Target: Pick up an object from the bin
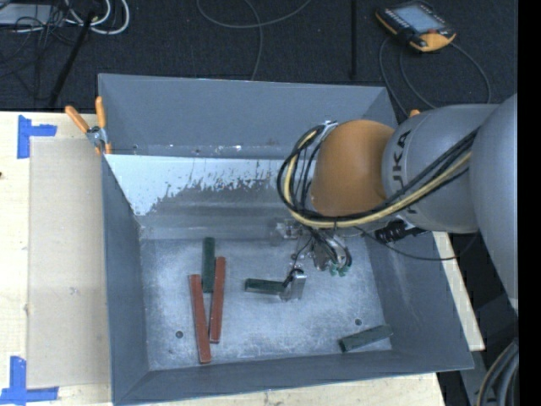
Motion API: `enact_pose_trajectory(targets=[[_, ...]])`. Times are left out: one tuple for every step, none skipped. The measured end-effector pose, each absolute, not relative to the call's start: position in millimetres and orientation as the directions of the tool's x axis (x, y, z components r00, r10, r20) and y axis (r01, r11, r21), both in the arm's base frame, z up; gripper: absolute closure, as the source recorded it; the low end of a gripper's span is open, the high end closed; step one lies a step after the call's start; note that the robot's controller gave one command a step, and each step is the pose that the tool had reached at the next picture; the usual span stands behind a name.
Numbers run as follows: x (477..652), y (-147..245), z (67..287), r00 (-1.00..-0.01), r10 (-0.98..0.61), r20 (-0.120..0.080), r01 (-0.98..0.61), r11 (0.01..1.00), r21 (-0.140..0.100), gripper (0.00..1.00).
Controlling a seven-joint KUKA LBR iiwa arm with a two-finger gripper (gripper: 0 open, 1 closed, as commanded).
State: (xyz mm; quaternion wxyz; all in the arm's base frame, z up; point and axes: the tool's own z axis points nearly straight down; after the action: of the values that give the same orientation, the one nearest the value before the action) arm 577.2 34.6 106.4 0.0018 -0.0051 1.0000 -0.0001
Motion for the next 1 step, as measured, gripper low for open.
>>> enact_pose_trajectory(targets=[[569.5,10.8,70.4,-0.998,-0.060,0.000,-0.060,0.998,0.000,1.00]])
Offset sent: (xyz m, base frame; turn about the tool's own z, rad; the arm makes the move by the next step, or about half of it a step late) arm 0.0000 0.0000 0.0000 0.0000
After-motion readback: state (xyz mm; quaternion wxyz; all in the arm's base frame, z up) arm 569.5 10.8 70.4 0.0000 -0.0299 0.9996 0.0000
